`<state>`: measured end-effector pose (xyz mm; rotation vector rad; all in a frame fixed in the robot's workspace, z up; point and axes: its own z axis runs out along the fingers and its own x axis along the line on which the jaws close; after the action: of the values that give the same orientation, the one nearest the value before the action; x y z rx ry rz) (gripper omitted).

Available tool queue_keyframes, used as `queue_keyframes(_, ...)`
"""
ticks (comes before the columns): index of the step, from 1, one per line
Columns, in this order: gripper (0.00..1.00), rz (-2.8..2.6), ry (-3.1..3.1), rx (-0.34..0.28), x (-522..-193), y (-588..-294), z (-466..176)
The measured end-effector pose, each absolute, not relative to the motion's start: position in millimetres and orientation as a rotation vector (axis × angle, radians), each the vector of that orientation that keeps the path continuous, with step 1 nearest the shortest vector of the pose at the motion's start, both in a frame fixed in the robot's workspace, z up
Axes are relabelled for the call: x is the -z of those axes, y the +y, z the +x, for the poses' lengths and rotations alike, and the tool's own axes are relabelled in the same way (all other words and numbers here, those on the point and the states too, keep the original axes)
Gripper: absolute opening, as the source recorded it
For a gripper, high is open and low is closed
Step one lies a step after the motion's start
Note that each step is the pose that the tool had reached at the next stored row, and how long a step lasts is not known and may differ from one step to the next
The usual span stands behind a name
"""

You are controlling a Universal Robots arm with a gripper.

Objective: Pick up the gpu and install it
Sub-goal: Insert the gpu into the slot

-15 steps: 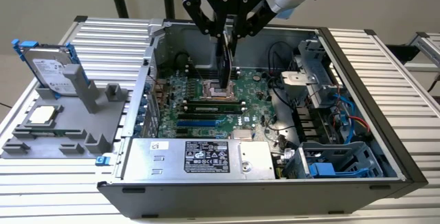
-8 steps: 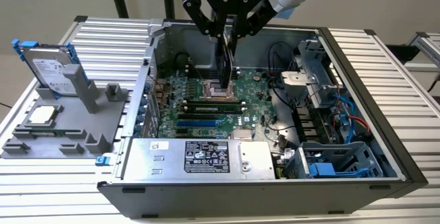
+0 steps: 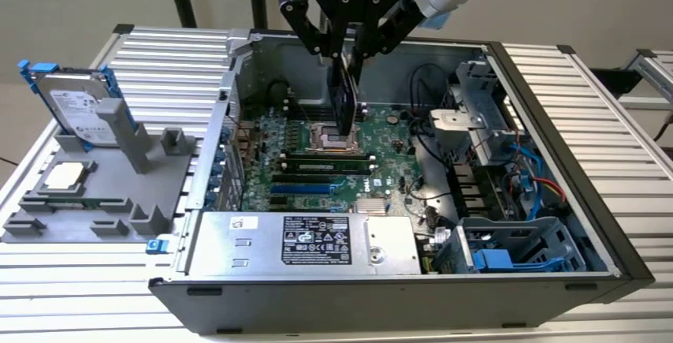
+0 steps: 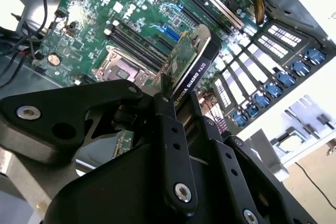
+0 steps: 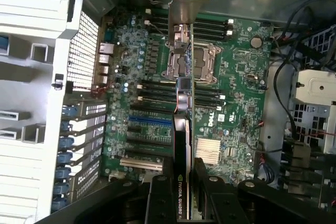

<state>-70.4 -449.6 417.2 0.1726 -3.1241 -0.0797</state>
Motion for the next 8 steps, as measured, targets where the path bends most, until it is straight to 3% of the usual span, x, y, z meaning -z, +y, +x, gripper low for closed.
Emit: queue_keyframes(8, 0.0, 0.233, -3.119, 0.079, -417.2, -449.6, -70.4)
